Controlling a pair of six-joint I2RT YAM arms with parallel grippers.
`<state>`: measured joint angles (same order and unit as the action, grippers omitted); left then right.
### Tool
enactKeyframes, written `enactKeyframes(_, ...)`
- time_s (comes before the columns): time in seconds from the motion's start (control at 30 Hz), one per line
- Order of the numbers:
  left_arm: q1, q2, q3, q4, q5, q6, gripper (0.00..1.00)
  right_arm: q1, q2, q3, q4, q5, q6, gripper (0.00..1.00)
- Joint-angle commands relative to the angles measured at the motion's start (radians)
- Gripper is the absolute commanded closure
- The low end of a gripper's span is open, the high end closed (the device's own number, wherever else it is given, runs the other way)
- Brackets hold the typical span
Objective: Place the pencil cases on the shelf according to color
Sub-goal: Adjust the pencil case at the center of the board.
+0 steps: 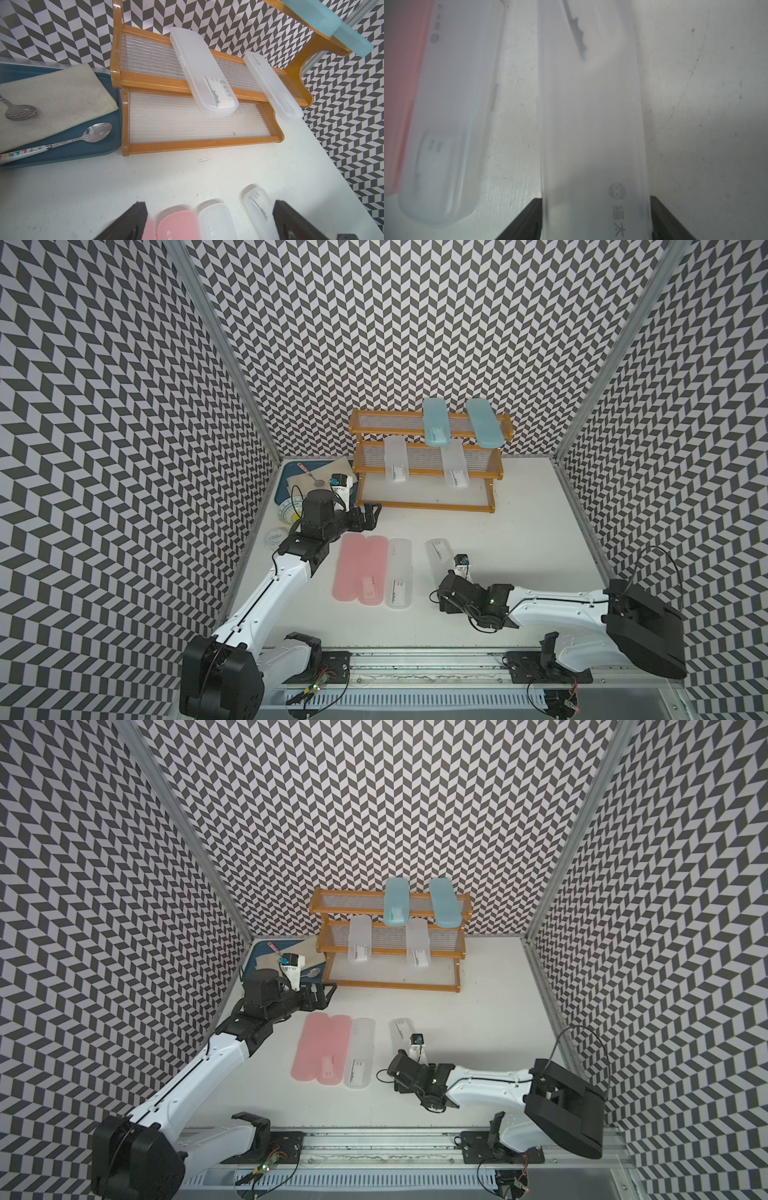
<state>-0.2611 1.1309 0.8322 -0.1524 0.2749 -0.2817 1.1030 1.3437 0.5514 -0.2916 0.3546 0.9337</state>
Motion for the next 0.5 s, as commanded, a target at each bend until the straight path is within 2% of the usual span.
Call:
enactKeyframes(0.0, 0.002, -0.017, 0.016, 0.002, 0.006, 0.007, 0.0, 0.004, -0.091, -0.002, -0.036, 0.044, 0.007, 0.41)
enactKeyframes(0.2, 0.002, -0.021, 0.02, -0.002, 0.006, 0.006, 0.0, 0.004, -0.203, 0.042, -0.05, 0.071, -0.028, 0.39)
enactKeyframes(0.33, 0.003, -0.028, 0.019, 0.001, 0.009, 0.006, 0.01, 0.004, -0.207, 0.097, -0.075, 0.119, -0.043, 0.38)
enactKeyframes(0.47, 0.002, -0.031, 0.018, -0.002, 0.008, 0.006, 0.0, 0.002, -0.183, 0.122, -0.093, 0.138, -0.045, 0.29)
